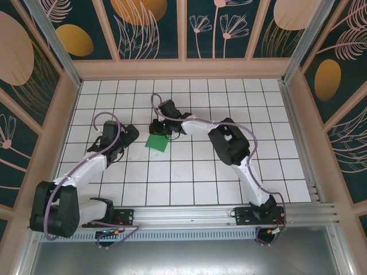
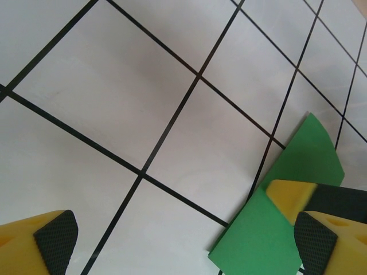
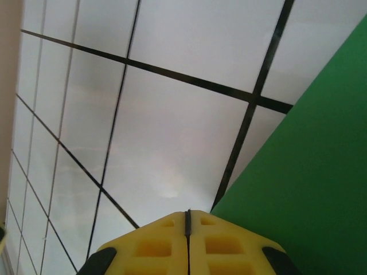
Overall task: Fold a paper plane with a square sheet of paper (pick it up from the middle)
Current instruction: Move the paper to the center of the table.
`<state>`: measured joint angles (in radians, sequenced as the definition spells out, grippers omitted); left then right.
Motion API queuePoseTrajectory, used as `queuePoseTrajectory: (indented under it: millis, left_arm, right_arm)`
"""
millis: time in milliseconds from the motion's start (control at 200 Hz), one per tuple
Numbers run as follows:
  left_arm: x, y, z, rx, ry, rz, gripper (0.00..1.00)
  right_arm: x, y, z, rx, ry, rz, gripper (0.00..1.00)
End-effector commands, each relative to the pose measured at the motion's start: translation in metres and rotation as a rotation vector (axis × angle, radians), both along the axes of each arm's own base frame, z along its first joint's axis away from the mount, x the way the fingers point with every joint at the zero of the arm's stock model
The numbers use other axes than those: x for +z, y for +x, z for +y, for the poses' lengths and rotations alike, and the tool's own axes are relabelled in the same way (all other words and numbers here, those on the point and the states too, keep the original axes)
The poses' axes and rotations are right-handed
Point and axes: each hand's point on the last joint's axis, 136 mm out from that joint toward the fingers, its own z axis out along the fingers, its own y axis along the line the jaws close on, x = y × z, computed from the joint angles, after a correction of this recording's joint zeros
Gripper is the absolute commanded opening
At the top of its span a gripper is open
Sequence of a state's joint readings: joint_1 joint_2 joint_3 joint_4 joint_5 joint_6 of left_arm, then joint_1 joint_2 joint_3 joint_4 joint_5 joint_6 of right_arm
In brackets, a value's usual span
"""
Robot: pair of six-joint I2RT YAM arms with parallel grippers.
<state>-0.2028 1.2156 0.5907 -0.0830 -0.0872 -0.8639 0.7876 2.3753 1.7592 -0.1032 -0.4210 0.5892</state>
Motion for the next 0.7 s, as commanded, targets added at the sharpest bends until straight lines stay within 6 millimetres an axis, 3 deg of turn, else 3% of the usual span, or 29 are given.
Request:
queuePoseTrajectory:
  millis: [0, 220, 320, 425, 555, 696]
  left_arm:
    - [-0.001, -0.005, 0.002, -0.021, 0.022, 0.011, 0.99]
    - [-0.002, -0.003, -0.009, -0.099, 0.008, 0.016, 0.98]
    - [-0.002, -0.003, -0.016, -0.14, -0.001, 0.014, 0.99]
    - [-0.003, -0.004, -0.023, -0.183, -0.016, 0.011, 0.99]
    - [-0.003, -0.004, -0.034, -0.238, -0.06, -0.007, 0.98]
    - [-0.004, -0.003, -0.049, -0.291, -0.126, -0.02, 0.99]
  right_arm:
    - [-0.021, -0.015, -0.004, 0.028, -0.067, 0.075, 0.08]
    - [-0.061, -0.048, -0.04, 0.159, -0.231, 0.093, 0.08]
    - [-0.078, -0.068, -0.074, 0.26, -0.327, 0.068, 0.08]
    - [-0.082, -0.088, -0.112, 0.349, -0.371, 0.045, 0.09]
    - [-0.06, -0.098, -0.131, 0.374, -0.326, 0.017, 0.09]
    - [-0.008, -0.087, -0.118, 0.258, -0.194, -0.032, 0.15]
